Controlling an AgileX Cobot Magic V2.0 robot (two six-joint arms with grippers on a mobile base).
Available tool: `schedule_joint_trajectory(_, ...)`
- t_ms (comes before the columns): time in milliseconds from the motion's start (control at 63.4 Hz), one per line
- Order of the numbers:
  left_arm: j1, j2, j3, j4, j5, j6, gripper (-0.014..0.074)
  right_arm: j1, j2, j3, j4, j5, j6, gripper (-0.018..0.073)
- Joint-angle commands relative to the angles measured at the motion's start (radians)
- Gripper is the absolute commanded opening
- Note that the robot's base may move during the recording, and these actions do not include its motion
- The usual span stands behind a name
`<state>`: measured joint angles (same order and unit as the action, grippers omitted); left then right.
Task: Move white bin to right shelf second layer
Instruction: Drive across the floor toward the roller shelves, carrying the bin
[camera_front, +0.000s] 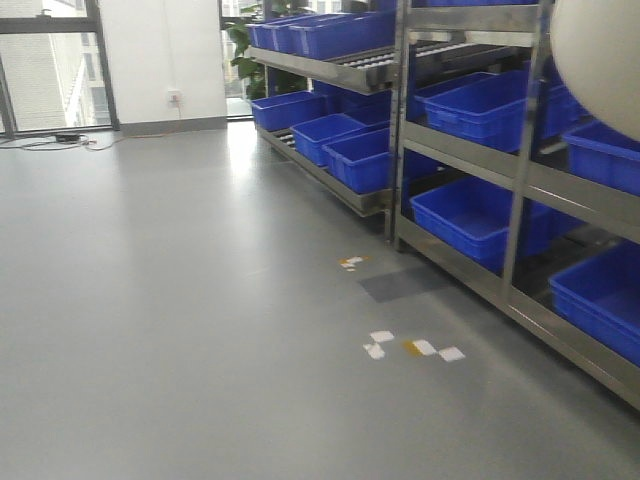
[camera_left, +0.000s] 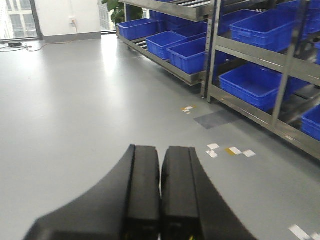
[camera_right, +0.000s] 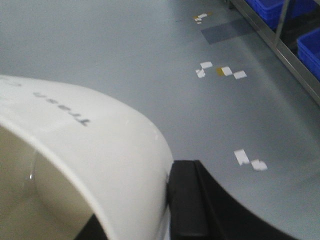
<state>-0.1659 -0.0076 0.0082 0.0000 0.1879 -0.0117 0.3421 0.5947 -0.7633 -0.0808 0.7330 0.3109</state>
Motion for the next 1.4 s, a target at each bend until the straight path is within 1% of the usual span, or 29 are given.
schedule_joint_trajectory(0, -0.007, -0.014, 0.027, 0.000, -0.089, -0.007, 0.0085, -0.008, 0.002, -0.029, -0.005, -0.094, 0.005, 0.0050)
schedule_joint_trajectory(1389, -0.007, -0.014, 0.027, 0.000, -0.089, -0.007, 0.0085, -0.008, 0.002, -0.029, -0.005, -0.094, 0.005, 0.0050)
